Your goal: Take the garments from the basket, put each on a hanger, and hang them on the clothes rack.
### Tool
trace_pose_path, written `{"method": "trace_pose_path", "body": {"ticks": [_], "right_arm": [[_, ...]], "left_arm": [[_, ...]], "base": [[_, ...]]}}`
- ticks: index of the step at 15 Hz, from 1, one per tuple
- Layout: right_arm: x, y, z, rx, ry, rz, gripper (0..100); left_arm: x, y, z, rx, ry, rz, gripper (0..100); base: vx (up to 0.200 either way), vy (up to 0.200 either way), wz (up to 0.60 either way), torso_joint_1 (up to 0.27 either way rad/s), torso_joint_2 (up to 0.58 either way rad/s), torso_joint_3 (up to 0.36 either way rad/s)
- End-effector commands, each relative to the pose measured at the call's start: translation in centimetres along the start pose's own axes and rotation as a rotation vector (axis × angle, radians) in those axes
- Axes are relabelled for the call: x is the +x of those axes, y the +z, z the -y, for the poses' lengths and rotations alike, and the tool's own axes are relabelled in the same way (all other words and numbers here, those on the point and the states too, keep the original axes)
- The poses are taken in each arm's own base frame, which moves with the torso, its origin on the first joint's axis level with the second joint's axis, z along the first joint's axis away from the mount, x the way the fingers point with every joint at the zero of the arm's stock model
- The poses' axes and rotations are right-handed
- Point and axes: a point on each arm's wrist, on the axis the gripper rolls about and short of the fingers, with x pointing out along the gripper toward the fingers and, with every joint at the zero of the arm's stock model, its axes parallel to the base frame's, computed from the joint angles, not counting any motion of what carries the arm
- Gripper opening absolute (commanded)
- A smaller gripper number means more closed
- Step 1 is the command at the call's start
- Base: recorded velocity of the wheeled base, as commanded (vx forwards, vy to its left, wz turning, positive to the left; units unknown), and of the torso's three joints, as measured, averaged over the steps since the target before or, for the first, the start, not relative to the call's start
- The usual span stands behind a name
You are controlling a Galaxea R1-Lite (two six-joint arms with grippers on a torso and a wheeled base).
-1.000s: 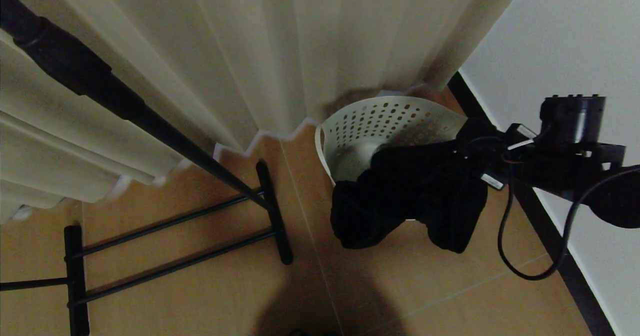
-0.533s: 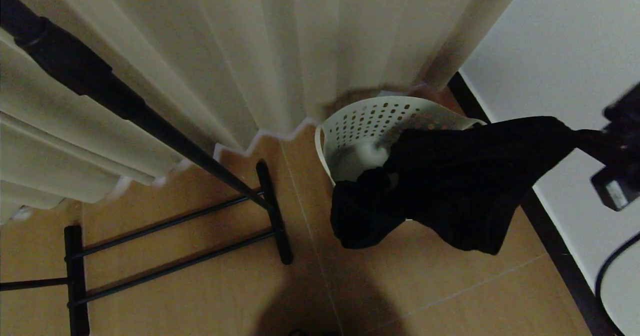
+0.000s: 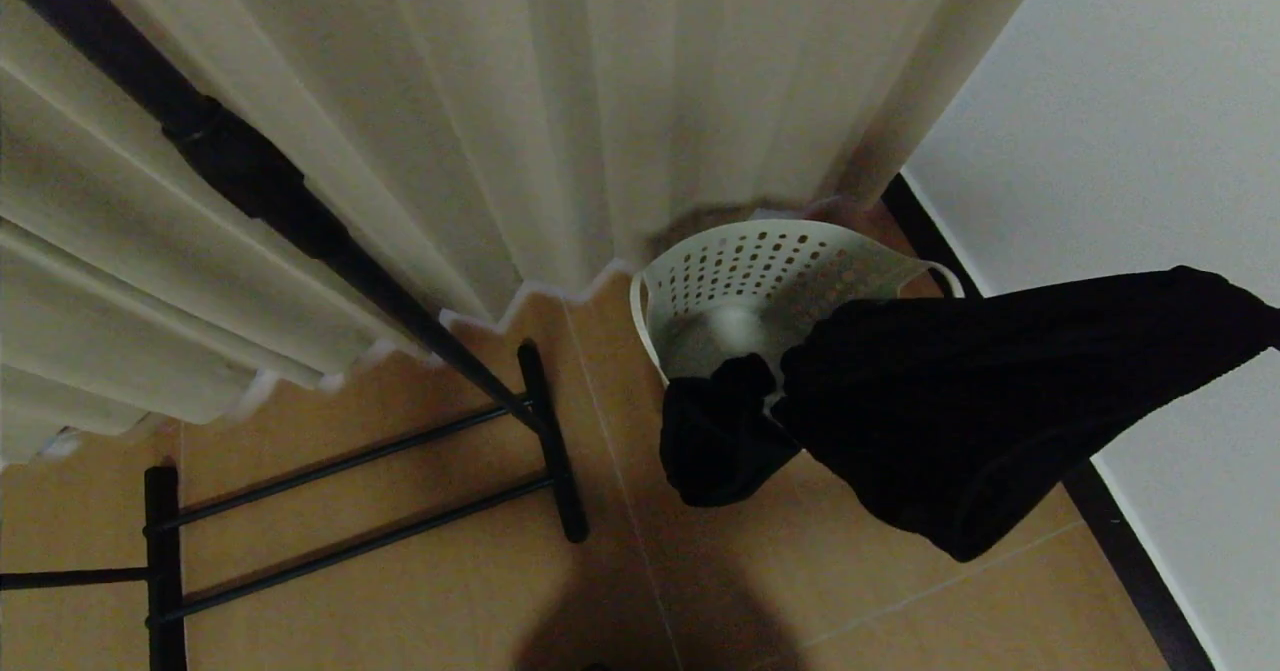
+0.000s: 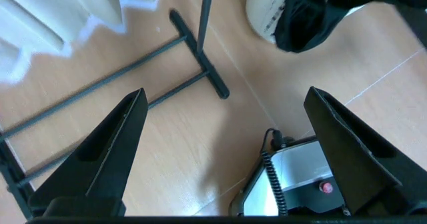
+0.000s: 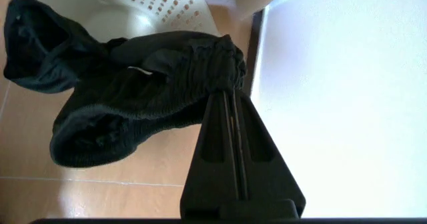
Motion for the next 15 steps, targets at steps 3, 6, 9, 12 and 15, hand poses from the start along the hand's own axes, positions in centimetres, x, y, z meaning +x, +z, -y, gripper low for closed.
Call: {"method": "trace_pose_path", "body": {"ticks": [3,6,9,12,15], "right_arm": [[-0.01,-0.24,-0.16,-0.001,0.004,-0.004,0],[0.08,-0.5,-0.35,-0.005,0.011,-0.014,0],[0.0,-0.49,-0.32,-0.004,0.009,-0.012,0],[-0.07,-0.53,-0.33,-0.004,0.009,-0.012,0],[-0.09,-0.58,-0.37,-0.004,0.014,-0.009,0]], "left_arm": [[0.0,0.01,-0.02,0.003,-0.012,0.0,100],[0.0,0.01,-0.02,0.003,-0.012,0.0,100],[0.0,0.01,-0.02,0.003,-0.012,0.0,100],[0.0,0.01,-0.02,0.003,-0.012,0.0,100],[0.0,0.01,-0.02,0.003,-0.012,0.0,100]], "base": [[0.0,0.0,0.0,0.144,-0.44,-0.087],[0.0,0.0,0.0,0.18,-0.5,-0.107],[0.0,0.0,0.0,0.204,-0.52,-0.11],[0.0,0.0,0.0,0.227,-0.54,-0.121],[0.0,0.0,0.0,0.245,-0.57,-0.128]]}}
